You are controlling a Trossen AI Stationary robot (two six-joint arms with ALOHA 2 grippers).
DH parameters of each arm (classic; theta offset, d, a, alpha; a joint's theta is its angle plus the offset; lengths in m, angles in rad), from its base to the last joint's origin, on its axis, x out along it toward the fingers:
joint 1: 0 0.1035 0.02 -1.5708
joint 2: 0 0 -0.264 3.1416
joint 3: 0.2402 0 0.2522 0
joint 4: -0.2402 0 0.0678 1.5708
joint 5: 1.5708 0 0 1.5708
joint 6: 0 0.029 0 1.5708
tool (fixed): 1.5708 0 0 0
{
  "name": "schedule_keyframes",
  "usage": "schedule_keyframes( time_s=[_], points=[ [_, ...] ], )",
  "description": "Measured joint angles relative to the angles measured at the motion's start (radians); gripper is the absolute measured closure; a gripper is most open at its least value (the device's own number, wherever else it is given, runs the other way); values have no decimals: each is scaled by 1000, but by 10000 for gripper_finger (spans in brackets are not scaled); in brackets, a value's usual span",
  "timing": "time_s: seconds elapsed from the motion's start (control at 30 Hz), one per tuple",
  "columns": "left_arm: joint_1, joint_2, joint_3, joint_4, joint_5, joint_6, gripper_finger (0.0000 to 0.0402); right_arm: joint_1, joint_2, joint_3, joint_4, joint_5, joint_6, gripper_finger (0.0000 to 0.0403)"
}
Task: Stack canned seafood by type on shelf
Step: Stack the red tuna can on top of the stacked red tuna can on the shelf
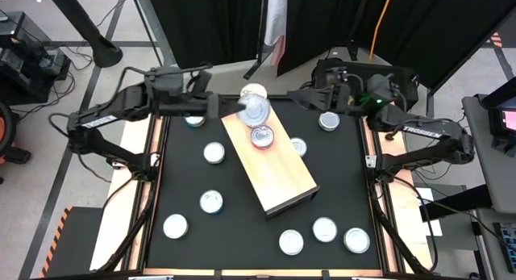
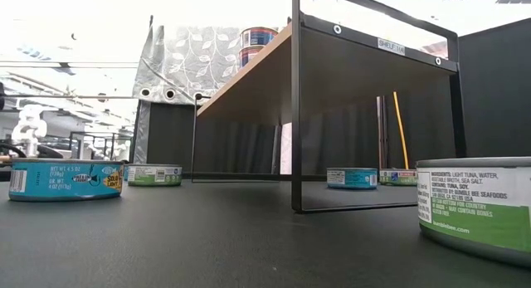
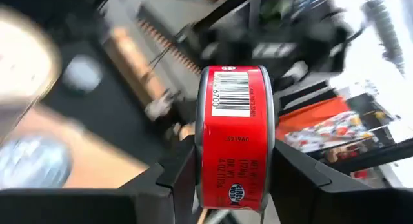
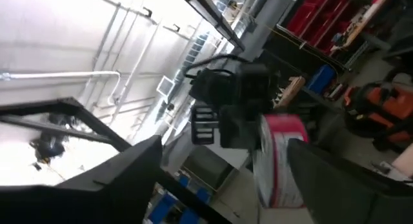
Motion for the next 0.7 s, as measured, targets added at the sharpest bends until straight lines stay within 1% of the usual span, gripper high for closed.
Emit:
schedule_keyframes(
  time_s=[0.07, 0.17, 0.23, 0.33, 0.4, 0.47, 0.57, 0.63, 0.7],
  points=[
    [-24, -13, 0, -102, -31, -58, 242, -18, -31, 0, -52, -10, -29, 69],
    [-96, -7, 0, -268, -129, -186, 241, -48, -81, 0, -128, -10, -84, 66],
    [-150, 16, -11, -311, -179, -259, 243, -67, -111, 0, -177, -10, -118, 66],
    [-219, 48, -56, -298, -257, -374, 246, -90, -138, 0, -245, -11, -157, 66],
    [-244, 68, -98, -270, -326, -515, 246, -102, -148, 0, -279, -11, -174, 66],
    [-263, 86, -143, -270, -433, -664, 243, -110, -149, 0, -291, -12, -182, 66],
    [-286, 112, -215, -230, -587, -834, 241, -116, -146, 0, -304, -12, -183, 67],
    [-291, 122, -260, -192, -655, -907, 240, -116, -140, 0, -304, -13, -182, 67],
    [-289, 132, -301, -103, -681, -931, 240, -116, -132, 0, -306, -13, -182, 67]
  ],
)
